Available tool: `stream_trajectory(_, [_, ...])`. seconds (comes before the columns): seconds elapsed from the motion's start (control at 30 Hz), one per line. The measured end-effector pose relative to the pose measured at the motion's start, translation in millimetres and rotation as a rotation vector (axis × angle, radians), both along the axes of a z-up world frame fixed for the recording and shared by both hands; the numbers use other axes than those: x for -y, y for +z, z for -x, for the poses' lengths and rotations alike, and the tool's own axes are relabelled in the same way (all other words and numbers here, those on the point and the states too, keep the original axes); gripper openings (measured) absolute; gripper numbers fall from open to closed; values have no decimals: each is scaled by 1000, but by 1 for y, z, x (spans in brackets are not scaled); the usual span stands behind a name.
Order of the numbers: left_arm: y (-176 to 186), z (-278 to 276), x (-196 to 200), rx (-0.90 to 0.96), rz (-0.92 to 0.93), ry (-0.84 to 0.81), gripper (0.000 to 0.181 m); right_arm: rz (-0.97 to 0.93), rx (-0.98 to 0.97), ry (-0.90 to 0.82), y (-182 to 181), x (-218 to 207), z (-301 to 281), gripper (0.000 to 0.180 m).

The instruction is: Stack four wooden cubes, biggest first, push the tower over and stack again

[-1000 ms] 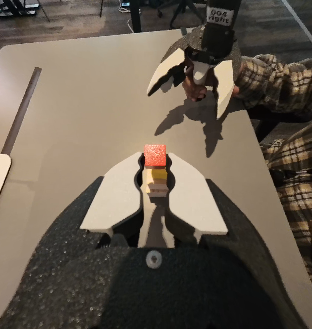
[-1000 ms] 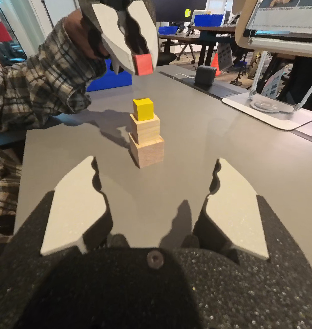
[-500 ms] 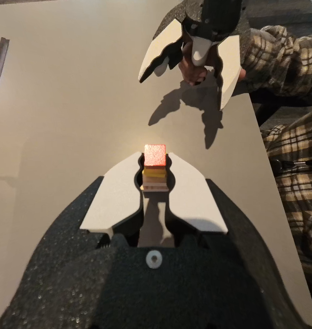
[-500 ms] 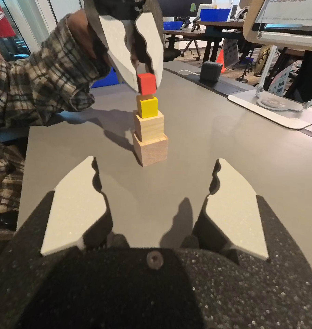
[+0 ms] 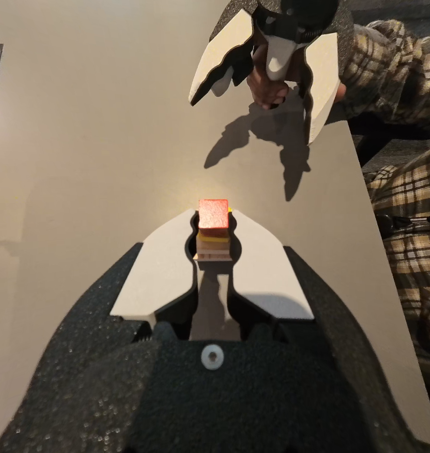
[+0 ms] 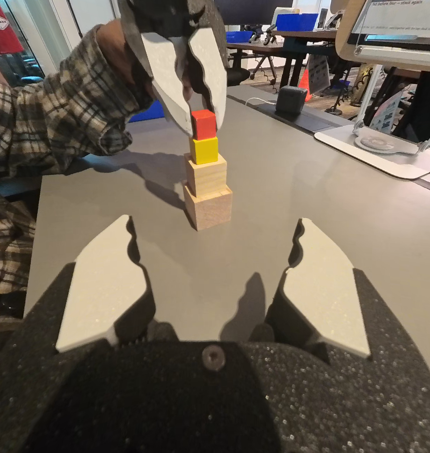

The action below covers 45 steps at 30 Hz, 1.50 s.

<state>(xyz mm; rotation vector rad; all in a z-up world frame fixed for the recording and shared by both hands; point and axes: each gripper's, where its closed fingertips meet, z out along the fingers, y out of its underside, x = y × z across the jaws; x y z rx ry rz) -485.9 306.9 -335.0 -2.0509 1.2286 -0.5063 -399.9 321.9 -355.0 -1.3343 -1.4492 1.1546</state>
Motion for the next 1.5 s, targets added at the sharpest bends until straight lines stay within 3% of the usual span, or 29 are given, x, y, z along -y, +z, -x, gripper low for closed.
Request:
stream_trajectory(0.63, [-1,1,0,0,8,-1,24,0,2,3,-1,1,1,120])
stream_trajectory(1.23, [9,9,-4,5,-37,35,68,2,7,-4,-3,-1,0,120])
stream_trajectory(1.5, [16,12,-2,25,-49,40,79,2,13,-7,-5,-2,1,121])
